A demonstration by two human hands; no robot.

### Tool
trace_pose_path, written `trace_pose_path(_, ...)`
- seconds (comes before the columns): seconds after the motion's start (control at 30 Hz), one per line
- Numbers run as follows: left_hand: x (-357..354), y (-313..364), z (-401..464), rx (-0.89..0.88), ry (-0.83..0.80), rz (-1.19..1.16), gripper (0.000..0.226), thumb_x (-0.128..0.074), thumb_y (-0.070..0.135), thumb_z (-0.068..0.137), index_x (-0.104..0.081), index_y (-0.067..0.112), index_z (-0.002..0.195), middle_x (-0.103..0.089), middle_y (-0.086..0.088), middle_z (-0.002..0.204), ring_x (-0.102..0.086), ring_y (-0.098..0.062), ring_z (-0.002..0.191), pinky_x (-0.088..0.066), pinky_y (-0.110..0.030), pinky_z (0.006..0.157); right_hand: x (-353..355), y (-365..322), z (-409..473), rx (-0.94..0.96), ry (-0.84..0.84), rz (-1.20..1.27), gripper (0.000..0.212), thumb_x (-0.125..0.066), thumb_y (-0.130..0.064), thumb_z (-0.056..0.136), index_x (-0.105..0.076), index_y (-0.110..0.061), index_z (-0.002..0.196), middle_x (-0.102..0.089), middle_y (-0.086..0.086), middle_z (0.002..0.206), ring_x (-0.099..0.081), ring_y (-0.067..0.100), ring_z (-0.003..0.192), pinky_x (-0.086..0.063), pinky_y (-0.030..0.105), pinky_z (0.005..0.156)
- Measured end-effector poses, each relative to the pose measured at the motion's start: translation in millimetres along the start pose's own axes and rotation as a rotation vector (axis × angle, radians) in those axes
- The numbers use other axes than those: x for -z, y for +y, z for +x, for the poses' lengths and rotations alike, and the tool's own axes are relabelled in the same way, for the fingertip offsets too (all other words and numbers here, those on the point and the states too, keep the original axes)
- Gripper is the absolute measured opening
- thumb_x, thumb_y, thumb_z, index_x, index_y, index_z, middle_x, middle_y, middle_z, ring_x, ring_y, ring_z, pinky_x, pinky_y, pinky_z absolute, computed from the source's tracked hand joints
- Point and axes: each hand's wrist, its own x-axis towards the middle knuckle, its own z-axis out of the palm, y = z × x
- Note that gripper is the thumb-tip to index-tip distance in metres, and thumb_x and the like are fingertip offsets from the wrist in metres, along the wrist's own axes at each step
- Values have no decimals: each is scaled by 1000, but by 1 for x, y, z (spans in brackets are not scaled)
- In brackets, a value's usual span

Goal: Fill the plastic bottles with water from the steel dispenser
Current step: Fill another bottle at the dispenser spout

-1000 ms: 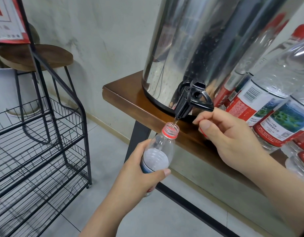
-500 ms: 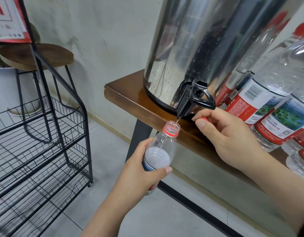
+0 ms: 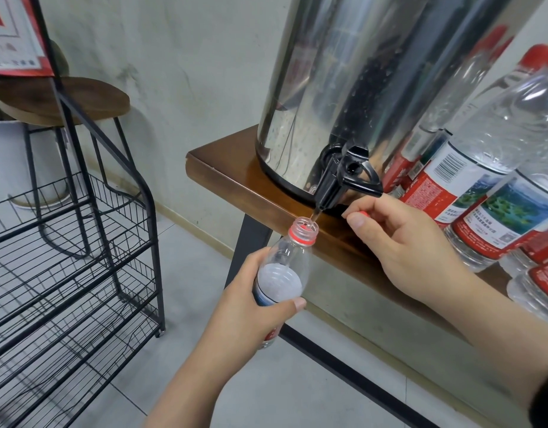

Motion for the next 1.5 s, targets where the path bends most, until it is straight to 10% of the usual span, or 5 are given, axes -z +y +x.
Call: trace_pose_path(1.5,-1,1,-1,-6,-11,8,73,-86,27,80,-46,52,136,-62,23,122,-62,-4,113,-52,-7,78,-1,4,2,0,-39,-94,39,-44,-68,79,-65,-37,93,-65,-4,82,-57,14,72,-42,21,63)
